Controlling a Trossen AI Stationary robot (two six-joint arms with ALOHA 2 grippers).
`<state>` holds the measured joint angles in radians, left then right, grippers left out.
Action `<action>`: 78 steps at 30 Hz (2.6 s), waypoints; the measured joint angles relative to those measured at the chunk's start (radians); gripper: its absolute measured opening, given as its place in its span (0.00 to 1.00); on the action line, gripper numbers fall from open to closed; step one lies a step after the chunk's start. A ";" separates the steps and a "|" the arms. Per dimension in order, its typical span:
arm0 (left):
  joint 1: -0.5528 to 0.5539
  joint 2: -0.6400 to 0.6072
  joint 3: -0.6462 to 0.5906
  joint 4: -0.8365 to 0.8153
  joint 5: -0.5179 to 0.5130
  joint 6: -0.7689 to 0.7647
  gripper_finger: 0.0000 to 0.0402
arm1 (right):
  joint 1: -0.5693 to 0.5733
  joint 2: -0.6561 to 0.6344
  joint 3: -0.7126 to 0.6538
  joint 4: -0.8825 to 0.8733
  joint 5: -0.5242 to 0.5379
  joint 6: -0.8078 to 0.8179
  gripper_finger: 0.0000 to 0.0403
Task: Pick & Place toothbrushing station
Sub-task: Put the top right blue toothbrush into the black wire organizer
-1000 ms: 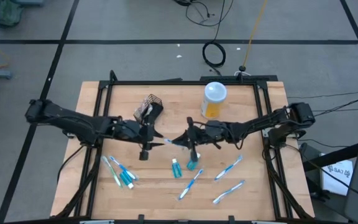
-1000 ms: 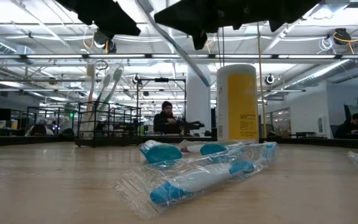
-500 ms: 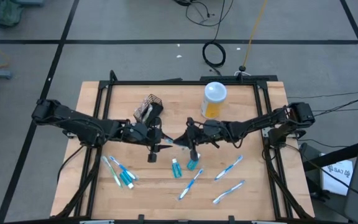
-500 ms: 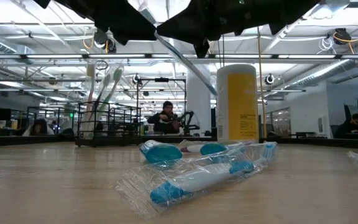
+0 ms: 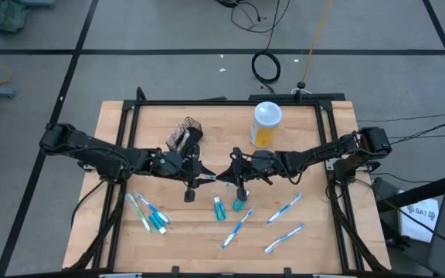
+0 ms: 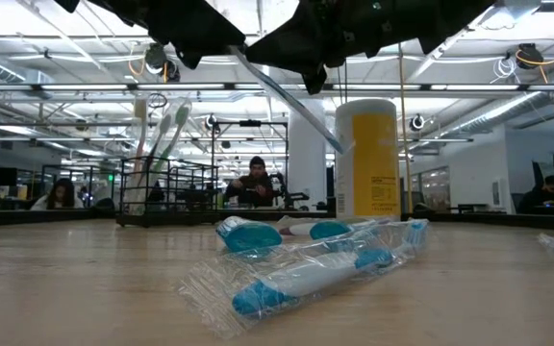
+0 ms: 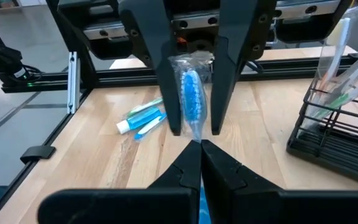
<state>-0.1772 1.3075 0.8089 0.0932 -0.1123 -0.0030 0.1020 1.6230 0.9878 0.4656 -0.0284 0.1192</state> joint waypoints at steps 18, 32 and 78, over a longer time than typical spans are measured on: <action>0.000 0.000 0.000 -0.075 -0.057 -0.036 0.11 | 0.001 -0.023 -0.001 -0.058 0.032 -0.008 0.22; 0.112 -0.113 0.378 -0.678 -0.330 -0.006 0.11 | -0.005 -0.126 -0.019 -0.231 0.159 -0.008 0.30; 0.842 0.217 0.621 -1.144 0.130 -0.004 0.17 | -0.010 -0.126 -0.039 -0.232 0.158 0.000 0.29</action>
<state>0.6643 1.5245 1.4303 -1.0511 0.0178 -0.0071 0.0921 1.4975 0.9489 0.2333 0.1299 0.1192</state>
